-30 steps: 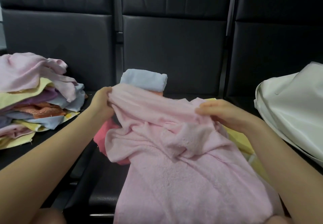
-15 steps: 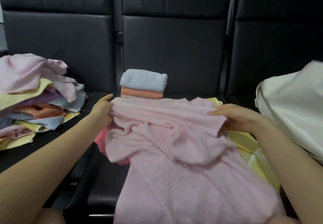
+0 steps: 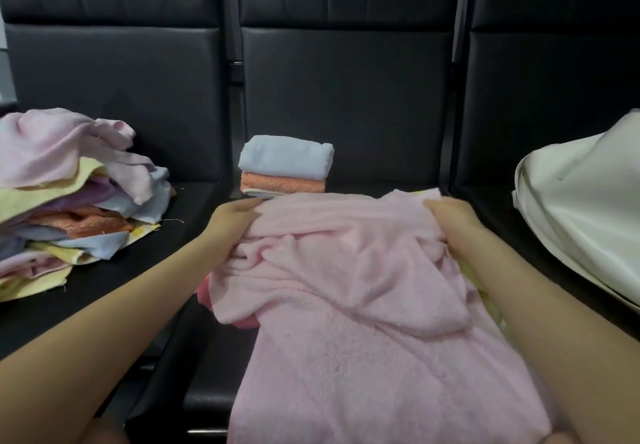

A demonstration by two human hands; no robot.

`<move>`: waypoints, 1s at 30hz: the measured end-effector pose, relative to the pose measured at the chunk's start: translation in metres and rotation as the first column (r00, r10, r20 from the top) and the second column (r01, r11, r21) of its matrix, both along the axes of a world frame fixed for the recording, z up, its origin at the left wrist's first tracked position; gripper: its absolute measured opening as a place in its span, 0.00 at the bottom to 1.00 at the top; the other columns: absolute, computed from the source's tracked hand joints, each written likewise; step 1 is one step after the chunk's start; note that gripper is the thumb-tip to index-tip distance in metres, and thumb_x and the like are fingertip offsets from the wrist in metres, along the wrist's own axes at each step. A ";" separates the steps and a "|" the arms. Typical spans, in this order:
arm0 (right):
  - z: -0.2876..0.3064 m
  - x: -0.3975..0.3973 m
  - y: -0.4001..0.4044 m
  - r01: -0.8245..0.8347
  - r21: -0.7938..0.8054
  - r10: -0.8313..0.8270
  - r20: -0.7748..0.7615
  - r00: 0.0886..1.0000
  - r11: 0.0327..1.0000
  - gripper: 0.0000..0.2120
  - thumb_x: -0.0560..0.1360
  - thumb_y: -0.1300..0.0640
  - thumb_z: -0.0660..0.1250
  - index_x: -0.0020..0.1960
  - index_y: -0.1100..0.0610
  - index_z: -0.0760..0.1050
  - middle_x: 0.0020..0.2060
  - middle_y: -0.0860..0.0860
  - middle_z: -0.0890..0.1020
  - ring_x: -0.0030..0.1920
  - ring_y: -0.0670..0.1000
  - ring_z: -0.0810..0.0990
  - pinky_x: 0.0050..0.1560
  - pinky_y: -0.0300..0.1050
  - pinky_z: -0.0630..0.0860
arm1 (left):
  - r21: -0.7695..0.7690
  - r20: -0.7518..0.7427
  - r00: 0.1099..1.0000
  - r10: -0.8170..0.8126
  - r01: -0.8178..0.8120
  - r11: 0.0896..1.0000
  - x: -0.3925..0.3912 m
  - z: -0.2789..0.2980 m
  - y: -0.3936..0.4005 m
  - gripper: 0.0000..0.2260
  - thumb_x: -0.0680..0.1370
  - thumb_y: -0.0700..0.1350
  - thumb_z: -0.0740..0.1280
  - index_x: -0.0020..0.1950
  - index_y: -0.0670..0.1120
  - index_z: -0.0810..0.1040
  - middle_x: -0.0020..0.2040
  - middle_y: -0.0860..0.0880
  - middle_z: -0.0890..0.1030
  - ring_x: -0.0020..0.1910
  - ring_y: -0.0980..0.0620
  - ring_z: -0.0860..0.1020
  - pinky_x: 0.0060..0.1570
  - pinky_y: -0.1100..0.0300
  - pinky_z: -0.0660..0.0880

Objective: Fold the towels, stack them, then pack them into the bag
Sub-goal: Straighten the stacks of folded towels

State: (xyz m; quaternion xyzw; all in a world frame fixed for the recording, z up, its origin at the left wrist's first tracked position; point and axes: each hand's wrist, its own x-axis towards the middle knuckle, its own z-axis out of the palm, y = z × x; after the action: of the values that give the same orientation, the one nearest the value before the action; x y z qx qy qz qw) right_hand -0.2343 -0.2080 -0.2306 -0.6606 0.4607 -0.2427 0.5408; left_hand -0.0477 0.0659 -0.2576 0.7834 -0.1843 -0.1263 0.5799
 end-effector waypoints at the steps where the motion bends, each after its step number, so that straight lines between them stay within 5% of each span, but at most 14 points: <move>1: -0.006 -0.002 0.004 -0.048 -0.037 0.045 -0.080 0.996 0.998 0.11 0.76 0.56 0.65 0.55 0.61 0.78 0.47 0.56 0.82 0.41 0.54 0.77 0.37 0.42 0.71 | 0.139 0.063 0.995 -0.078 0.069 0.988 -0.001 -0.003 0.001 0.09 0.78 0.38 0.64 0.46 0.46 0.84 0.45 0.47 0.83 0.45 0.50 0.79 0.46 0.57 0.77; 3: -0.012 -0.006 0.007 -0.115 -0.114 0.106 -0.084 0.991 0.987 0.09 0.76 0.55 0.65 0.48 0.61 0.78 0.39 0.55 0.80 0.36 0.53 0.75 0.32 0.41 0.68 | 0.310 0.121 0.980 -0.160 0.116 0.944 -0.006 -0.006 0.001 0.08 0.79 0.43 0.64 0.50 0.46 0.83 0.47 0.50 0.83 0.48 0.51 0.79 0.53 0.55 0.76; 5: -0.012 -0.010 0.006 -0.150 -0.203 0.147 -0.031 0.989 0.968 0.10 0.76 0.53 0.64 0.43 0.59 0.77 0.37 0.51 0.78 0.35 0.51 0.75 0.33 0.42 0.69 | 0.276 0.153 0.977 -0.152 0.106 0.955 -0.011 -0.002 -0.001 0.07 0.80 0.46 0.63 0.49 0.50 0.81 0.46 0.55 0.81 0.46 0.56 0.78 0.51 0.57 0.74; 10: -0.008 -0.021 0.004 -0.133 -0.288 0.134 -0.016 0.991 0.948 0.15 0.77 0.47 0.64 0.58 0.56 0.76 0.51 0.48 0.78 0.49 0.50 0.75 0.46 0.43 0.71 | 0.209 0.428 0.893 -0.141 0.054 0.976 -0.026 0.014 0.002 0.19 0.81 0.47 0.60 0.32 0.43 0.66 0.28 0.52 0.68 0.29 0.54 0.63 0.35 0.56 0.62; 13: 0.001 -0.037 0.010 -0.118 -0.376 0.125 -0.006 0.992 0.919 0.23 0.77 0.46 0.65 0.68 0.55 0.72 0.60 0.49 0.76 0.58 0.50 0.75 0.58 0.47 0.72 | 0.159 0.587 0.796 -0.149 0.068 0.985 -0.052 0.027 0.010 0.14 0.80 0.47 0.62 0.34 0.51 0.72 0.32 0.61 0.72 0.33 0.59 0.70 0.36 0.63 0.65; 16: 0.013 -0.056 0.026 -0.155 -0.471 0.197 0.040 0.980 0.868 0.19 0.77 0.48 0.66 0.65 0.55 0.74 0.52 0.49 0.79 0.53 0.49 0.77 0.58 0.48 0.75 | 0.149 0.679 0.711 -0.181 0.109 0.983 -0.089 0.039 0.018 0.05 0.78 0.50 0.65 0.48 0.51 0.80 0.45 0.61 0.75 0.46 0.59 0.74 0.47 0.65 0.71; 20: 0.028 -0.085 0.058 -0.256 -0.597 0.339 0.028 0.940 0.760 0.07 0.76 0.52 0.68 0.51 0.54 0.80 0.44 0.48 0.81 0.46 0.49 0.79 0.49 0.45 0.76 | 0.332 0.738 0.536 -0.411 0.242 0.912 -0.142 0.046 0.029 0.12 0.75 0.59 0.61 0.37 0.54 0.75 0.33 0.59 0.74 0.37 0.61 0.74 0.35 0.68 0.65; 24: 0.030 -0.120 0.099 -0.414 -0.655 0.456 -0.118 0.882 0.631 0.13 0.76 0.53 0.69 0.35 0.58 0.80 0.33 0.53 0.81 0.35 0.43 0.77 0.42 0.42 0.72 | 0.644 0.608 0.409 -0.681 0.247 0.724 -0.183 0.027 0.040 0.19 0.74 0.65 0.62 0.30 0.53 0.68 0.28 0.56 0.72 0.31 0.59 0.71 0.32 0.65 0.65; 26: 0.026 -0.140 0.114 -0.579 -0.618 0.508 -0.314 0.802 0.533 0.16 0.74 0.48 0.71 0.33 0.57 0.78 0.28 0.49 0.78 0.31 0.40 0.74 0.37 0.37 0.69 | 0.741 0.571 0.339 -0.748 0.179 0.647 -0.191 0.016 0.050 0.18 0.73 0.66 0.65 0.35 0.54 0.71 0.33 0.57 0.74 0.34 0.58 0.71 0.32 0.64 0.64; 30: -0.005 -0.172 0.123 -0.859 -0.451 0.440 -0.737 0.512 0.244 0.16 0.67 0.40 0.74 0.47 0.48 0.75 0.40 0.42 0.77 0.41 0.43 0.74 0.43 0.41 0.73 | 0.825 0.517 0.252 -0.818 0.109 0.555 -0.187 -0.009 0.064 0.21 0.70 0.63 0.68 0.56 0.52 0.73 0.52 0.55 0.72 0.48 0.53 0.71 0.37 0.57 0.69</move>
State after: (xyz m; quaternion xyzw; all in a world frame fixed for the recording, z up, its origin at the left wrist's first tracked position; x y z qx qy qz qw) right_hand -0.4063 -0.0847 -0.2355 -0.9901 0.0840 0.0076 0.1124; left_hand -0.2351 0.1301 -0.2663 0.7629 -0.6433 0.0643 0.0093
